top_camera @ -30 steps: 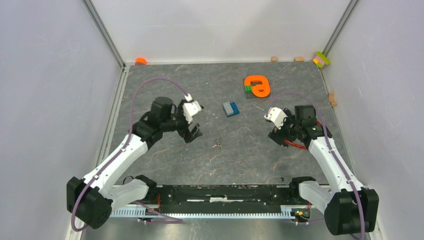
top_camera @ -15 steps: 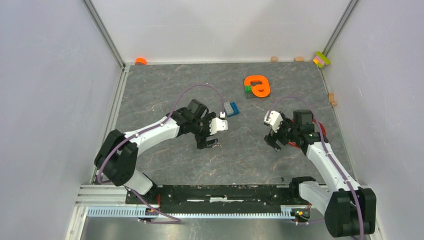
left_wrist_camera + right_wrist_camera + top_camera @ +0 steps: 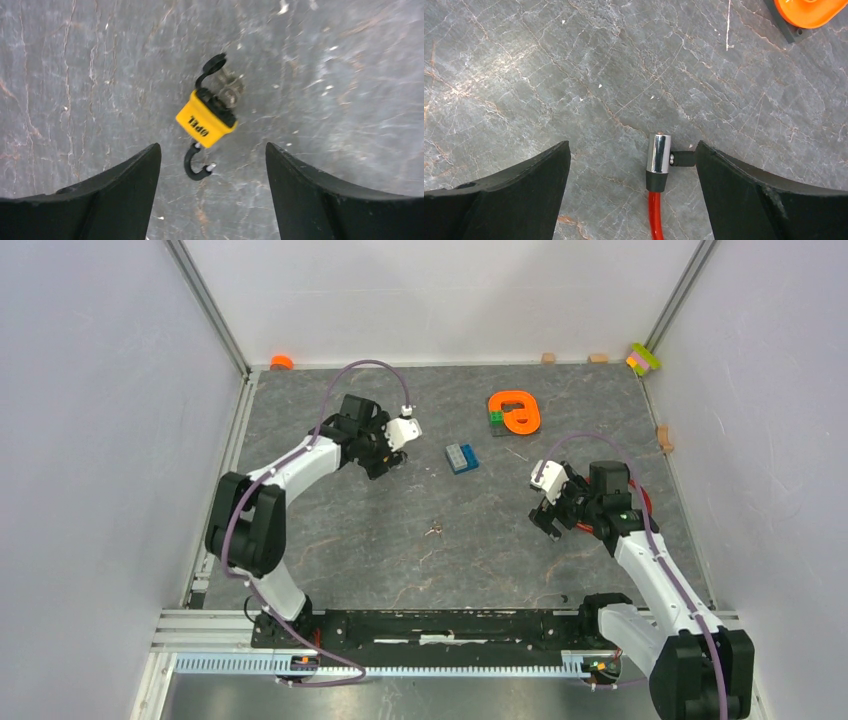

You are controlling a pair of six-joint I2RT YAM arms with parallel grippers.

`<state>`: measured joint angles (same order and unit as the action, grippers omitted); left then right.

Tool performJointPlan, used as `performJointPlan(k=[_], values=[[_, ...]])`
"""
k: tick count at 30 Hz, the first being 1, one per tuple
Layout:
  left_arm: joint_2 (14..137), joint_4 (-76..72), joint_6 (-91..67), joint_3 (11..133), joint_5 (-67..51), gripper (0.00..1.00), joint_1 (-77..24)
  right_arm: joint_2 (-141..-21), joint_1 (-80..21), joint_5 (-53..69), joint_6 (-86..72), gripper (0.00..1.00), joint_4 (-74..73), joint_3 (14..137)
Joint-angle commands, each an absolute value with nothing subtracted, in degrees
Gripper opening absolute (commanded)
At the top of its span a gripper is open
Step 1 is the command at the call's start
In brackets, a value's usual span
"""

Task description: Unlock with the key

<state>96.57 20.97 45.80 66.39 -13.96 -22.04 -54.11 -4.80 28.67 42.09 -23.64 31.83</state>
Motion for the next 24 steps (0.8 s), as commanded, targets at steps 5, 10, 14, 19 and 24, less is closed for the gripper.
performJointPlan(k=[5,10,14,19,24], values=[[105.1,27.1,54.6,73.0,-11.2,0.76,-17.8,-54.4,-4.7,29.2,42.8,0.98,-23.4,31.3],[106.5,27.9,54.7,72.6,-10.8,0.65,-17.2,-55.2,-4.7,29.4,42.5,0.98,-23.8,31.5],[106.6,28.6,55.1,70.6,-9.4,0.53,-17.0,-55.5,-4.7,29.9,42.1,0.98,-24.2,31.9],[104.8,27.7,53.2,67.1,-6.3,0.41,-17.1,-55.6,-4.7,30.3,41.6,0.98,-24.3,32.1],[103.9,26.0,50.7,64.4,-2.0,0.32,-17.0,-56.0,-4.7,30.7,41.5,0.98,-24.7,32.3]])
